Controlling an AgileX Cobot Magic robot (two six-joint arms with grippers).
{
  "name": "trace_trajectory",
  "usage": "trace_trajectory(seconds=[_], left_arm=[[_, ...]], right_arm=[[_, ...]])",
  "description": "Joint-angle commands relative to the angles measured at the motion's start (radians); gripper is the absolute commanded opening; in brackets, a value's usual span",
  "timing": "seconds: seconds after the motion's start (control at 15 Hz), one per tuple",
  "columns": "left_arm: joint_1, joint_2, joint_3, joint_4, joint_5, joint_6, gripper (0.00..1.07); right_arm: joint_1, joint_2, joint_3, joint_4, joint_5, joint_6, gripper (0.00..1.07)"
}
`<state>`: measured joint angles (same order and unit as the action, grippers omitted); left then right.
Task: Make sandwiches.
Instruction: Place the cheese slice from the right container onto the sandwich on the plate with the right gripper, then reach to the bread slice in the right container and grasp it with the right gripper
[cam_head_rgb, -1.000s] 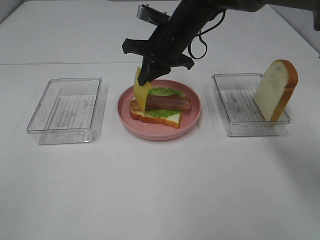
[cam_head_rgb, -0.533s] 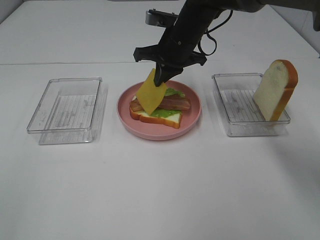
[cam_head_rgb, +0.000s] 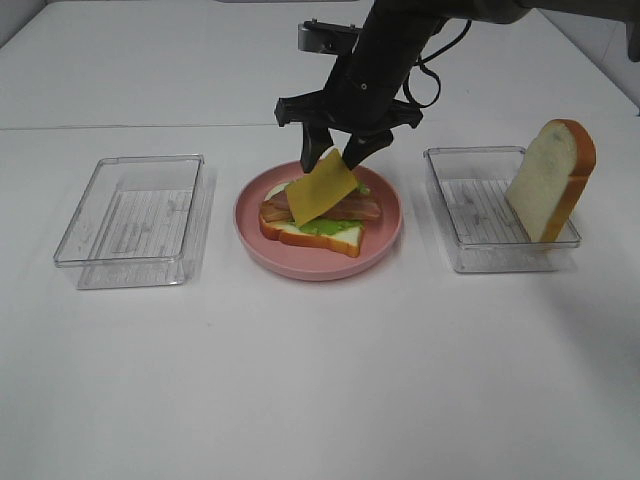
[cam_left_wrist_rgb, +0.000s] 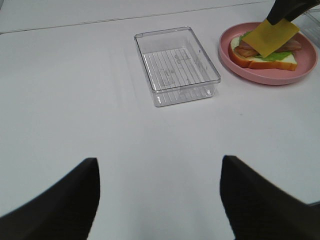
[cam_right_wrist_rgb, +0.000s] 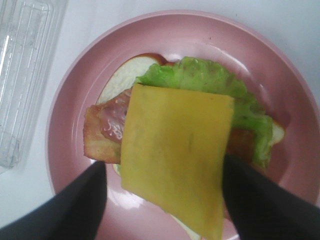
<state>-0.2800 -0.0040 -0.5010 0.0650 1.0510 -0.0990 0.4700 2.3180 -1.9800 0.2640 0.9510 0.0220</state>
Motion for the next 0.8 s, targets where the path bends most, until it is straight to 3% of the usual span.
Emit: trace_trajectory(seconds=[0.07, 0.47, 0.67, 0.8], left_arm=[[0.0, -0.024, 0.001, 0.004, -0.004, 0.0, 0.66], [0.0, -0.024, 0.001, 0.004, -0.004, 0.0, 0.66], [0.0, -0.024, 0.001, 0.004, -0.004, 0.0, 0.66], [0.0, -0.024, 0.001, 0.004, -0.004, 0.0, 0.66]], right_arm=[[-0.001, 0.0, -0.015, -0.044, 0.03, 0.008, 0.79], [-0.012, -0.061, -0.115, -0.219, 0.174, 0.035, 0.79], [-0.086, -0.122, -0.121, -0.217, 0.199, 0.038, 0.79], [-0.197, -0.18, -0.121, -0.23, 0.269, 0.038, 0.79]])
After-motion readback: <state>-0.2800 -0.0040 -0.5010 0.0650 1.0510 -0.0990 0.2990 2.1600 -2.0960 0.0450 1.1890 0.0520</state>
